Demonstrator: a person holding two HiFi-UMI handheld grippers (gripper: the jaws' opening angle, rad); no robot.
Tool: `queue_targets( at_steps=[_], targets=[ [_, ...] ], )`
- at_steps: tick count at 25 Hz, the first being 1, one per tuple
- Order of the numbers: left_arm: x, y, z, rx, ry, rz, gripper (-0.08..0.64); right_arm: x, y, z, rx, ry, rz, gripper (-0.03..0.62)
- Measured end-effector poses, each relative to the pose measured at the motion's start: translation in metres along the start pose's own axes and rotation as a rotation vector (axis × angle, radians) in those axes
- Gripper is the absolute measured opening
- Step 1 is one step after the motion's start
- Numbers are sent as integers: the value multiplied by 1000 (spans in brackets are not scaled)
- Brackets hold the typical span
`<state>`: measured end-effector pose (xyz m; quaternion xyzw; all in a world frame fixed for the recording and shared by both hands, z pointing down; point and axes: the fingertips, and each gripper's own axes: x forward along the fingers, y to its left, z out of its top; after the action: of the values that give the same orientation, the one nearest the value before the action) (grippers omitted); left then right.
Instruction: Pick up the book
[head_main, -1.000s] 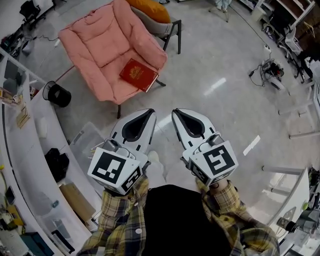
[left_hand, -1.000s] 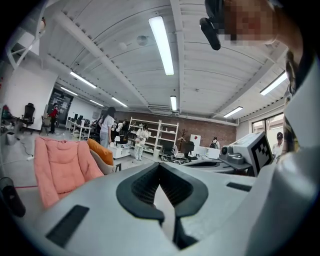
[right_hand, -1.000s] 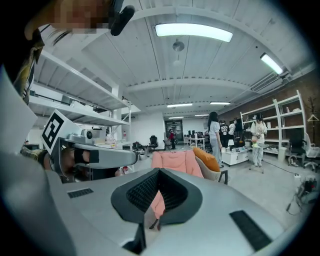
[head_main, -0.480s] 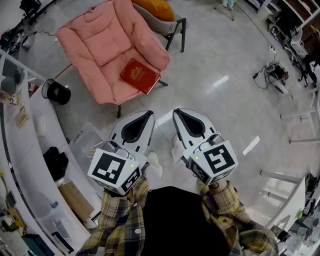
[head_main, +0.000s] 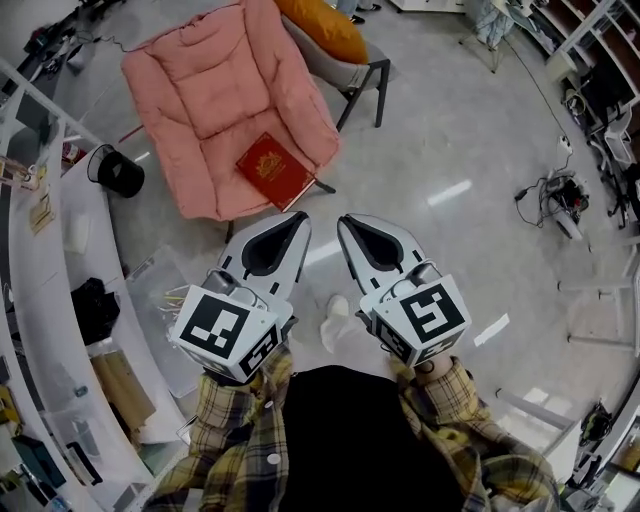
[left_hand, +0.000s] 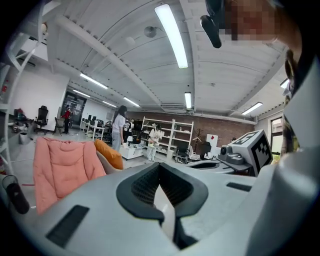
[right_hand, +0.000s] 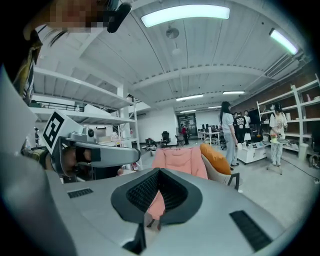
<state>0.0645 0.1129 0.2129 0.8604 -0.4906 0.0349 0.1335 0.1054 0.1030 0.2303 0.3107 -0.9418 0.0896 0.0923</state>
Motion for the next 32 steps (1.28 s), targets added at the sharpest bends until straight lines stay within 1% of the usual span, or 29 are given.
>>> queue_targets(
  at_steps=[2, 6, 11, 14, 18, 22, 26, 32],
  targets=[
    [13, -1, 5, -2, -15, 37, 3, -1, -16, 5, -8, -2, 26, 15],
    [26, 2, 8, -10, -28, 108, 3, -2, -36, 5, -22, 3, 74, 15],
    [35, 15, 7, -30, -18, 178, 3, 4, -51, -2, 11, 22, 118, 15],
    [38, 26, 8, -33, -15, 204, 3, 12, -55, -3, 18, 32, 136, 15],
    [44, 43, 7, -43, -17, 215, 3, 32, -63, -3, 13, 33, 144, 15],
    [50, 73, 16, -49, -37, 221, 3, 62, -64, 4, -1, 39, 151, 15],
    [55, 111, 31, -43, -52, 220, 3, 103, -64, 14, -17, 49, 156, 15],
    [63, 175, 56, -20, -75, 203, 3, 171, -63, 45, -60, 16, 152, 15]
  ],
)
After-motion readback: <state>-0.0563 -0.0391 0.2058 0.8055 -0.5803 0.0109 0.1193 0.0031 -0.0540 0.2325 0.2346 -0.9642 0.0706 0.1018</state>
